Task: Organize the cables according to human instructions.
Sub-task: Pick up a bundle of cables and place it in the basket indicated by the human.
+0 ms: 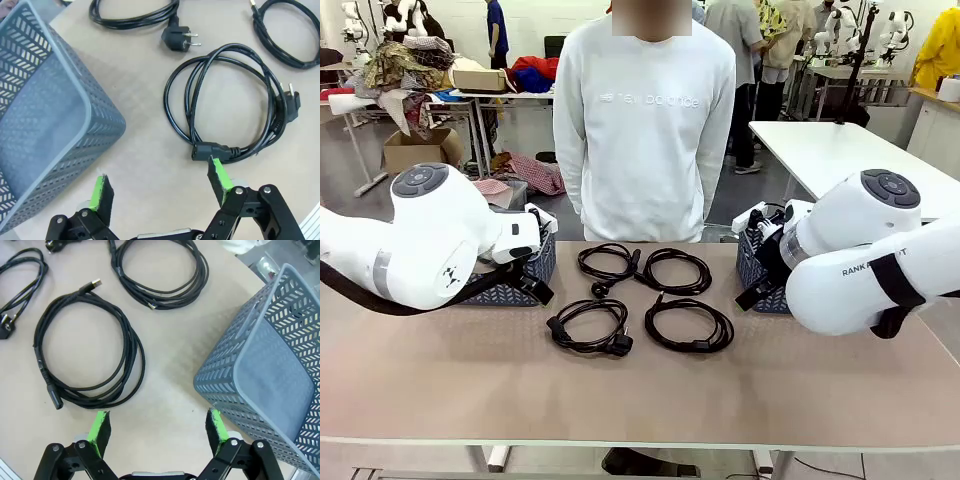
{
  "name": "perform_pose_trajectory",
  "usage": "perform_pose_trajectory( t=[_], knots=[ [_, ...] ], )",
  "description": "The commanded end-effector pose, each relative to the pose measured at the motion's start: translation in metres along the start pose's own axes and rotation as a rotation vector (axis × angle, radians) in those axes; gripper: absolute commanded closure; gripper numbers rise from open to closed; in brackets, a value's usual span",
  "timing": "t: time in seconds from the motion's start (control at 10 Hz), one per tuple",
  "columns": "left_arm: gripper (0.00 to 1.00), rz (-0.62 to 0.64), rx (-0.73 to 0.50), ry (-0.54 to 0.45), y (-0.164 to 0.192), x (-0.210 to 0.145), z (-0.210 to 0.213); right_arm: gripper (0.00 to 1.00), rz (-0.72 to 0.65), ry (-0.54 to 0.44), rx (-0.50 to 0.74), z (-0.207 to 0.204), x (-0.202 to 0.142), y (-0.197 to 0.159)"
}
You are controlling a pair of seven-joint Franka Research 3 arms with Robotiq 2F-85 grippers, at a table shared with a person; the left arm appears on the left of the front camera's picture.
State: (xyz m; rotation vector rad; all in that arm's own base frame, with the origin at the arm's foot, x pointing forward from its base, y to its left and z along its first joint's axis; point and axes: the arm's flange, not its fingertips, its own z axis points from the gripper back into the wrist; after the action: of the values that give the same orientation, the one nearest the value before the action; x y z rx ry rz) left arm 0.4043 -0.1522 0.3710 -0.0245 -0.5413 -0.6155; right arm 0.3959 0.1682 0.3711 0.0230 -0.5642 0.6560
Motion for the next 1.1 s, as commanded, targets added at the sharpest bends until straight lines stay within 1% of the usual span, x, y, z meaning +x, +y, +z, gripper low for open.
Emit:
perform_pose_trajectory(
  t=[0.0, 1.0],
  knots=[
    [0.00, 0.000, 0.000, 0.000, 0.0000, 0.0000, 0.0000, 0.00, 0.000, 0.000, 0.000, 0.0000, 0.0000, 0.0000],
    [0.00, 0.000, 0.000, 0.000, 0.0000, 0.0000, 0.0000, 0.00, 0.000, 0.000, 0.000, 0.0000, 0.0000, 0.0000]
  ],
)
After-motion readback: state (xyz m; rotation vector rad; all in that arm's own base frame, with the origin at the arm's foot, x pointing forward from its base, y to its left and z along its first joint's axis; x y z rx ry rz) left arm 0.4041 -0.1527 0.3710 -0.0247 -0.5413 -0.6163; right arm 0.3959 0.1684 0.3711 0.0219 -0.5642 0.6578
